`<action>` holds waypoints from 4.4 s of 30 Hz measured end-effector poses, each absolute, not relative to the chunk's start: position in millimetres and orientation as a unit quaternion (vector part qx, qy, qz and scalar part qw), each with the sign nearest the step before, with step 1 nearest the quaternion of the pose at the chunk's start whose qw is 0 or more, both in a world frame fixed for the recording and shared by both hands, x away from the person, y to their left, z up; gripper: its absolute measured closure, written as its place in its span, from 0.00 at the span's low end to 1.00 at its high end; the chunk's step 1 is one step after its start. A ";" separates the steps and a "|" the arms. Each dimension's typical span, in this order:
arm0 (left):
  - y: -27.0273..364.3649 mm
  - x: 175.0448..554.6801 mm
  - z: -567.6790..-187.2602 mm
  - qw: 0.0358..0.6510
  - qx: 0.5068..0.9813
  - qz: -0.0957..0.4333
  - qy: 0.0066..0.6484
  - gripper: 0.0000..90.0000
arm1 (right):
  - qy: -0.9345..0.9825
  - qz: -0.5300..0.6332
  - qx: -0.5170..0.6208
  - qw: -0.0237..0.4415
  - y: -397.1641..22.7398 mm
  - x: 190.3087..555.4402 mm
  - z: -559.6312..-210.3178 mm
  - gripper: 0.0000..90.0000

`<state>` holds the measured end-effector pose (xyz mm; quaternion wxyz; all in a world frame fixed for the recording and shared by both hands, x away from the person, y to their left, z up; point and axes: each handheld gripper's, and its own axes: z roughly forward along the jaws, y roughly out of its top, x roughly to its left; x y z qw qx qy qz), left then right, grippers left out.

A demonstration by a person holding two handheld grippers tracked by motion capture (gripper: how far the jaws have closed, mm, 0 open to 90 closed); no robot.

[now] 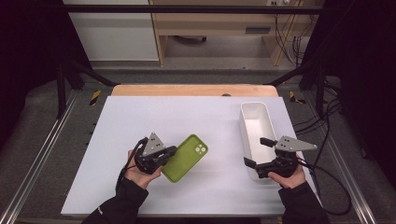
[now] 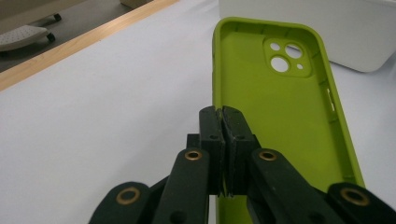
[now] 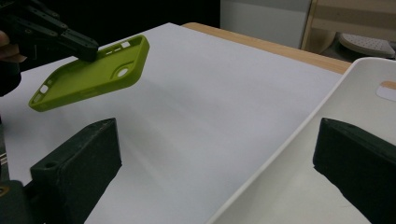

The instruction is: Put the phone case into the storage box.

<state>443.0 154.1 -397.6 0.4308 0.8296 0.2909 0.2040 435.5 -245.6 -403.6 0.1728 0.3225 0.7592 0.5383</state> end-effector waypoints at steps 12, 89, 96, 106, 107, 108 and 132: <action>144.6 439.8 -396.6 0.427 0.836 0.208 0.276 0.98 | 0.767 0.534 0.318 0.158 -231.5 436.1 -400.5 0.02; 102.3 430.9 -388.0 0.404 0.863 0.245 0.179 0.98 | 0.813 0.485 0.305 0.099 -163.0 466.3 -377.9 0.06; 101.1 428.3 -385.9 0.406 0.862 0.249 0.173 0.98 | 0.821 0.476 0.303 0.089 -156.8 471.0 -377.6 0.10; 100.0 424.9 -384.4 0.409 0.861 0.251 0.165 0.98 | 0.833 0.460 0.301 0.067 -152.8 475.8 -378.2 0.18; 99.9 424.6 -384.3 0.409 0.862 0.252 0.164 0.98 | 0.834 0.457 0.301 0.066 -152.5 475.6 -378.7 0.19; 99.7 424.3 -384.3 0.409 0.862 0.252 0.163 0.98 | 0.835 0.455 0.301 0.067 -152.6 475.6 -378.9 0.21; 100.4 420.6 -385.3 0.412 0.862 0.254 0.154 0.98 | 0.844 0.441 0.307 -0.014 -154.4 482.0 -379.0 0.65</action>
